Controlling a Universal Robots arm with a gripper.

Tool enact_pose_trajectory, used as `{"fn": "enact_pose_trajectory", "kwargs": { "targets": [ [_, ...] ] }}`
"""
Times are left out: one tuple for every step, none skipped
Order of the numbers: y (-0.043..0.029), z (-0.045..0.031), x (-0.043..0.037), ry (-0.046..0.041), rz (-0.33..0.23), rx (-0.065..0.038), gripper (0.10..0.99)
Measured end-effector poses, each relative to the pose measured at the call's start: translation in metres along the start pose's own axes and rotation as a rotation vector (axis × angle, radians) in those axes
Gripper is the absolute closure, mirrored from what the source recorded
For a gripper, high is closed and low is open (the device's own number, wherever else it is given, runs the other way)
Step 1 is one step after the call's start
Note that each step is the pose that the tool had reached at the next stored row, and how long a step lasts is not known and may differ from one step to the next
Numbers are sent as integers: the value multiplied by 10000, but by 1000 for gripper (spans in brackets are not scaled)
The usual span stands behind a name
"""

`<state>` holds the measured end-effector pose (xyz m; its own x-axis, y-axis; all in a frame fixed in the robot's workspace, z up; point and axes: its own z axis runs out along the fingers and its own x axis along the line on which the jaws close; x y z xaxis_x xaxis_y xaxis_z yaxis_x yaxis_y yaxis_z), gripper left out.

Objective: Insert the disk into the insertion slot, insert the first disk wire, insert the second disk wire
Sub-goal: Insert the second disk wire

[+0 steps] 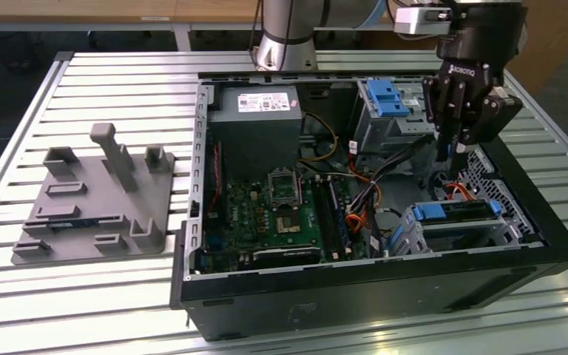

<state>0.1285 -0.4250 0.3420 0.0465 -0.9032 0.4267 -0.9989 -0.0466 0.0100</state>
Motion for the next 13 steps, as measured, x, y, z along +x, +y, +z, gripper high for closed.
{"fn": "enact_pose_trajectory", "kwargs": {
  "targets": [
    [-2,1,0,10,2,-4,757],
    [-6,3,-1,17,17,-10,757],
    [-9,5,-2,28,32,-18,757],
    [-14,6,-2,43,47,-25,757],
    [-19,9,-4,58,62,-34,757],
    [-22,12,-5,76,81,-44,757],
    [-24,15,-6,93,111,-59,773],
    [-25,17,-7,105,154,-80,839],
    [-26,18,-7,117,213,-109,839],
    [-29,18,-7,133,276,-140,906],
    [-33,19,-8,157,336,-170,906],
    [-35,20,-8,188,396,-201,906],
    [-38,20,-8,225,465,-236,906]
  ]
}}
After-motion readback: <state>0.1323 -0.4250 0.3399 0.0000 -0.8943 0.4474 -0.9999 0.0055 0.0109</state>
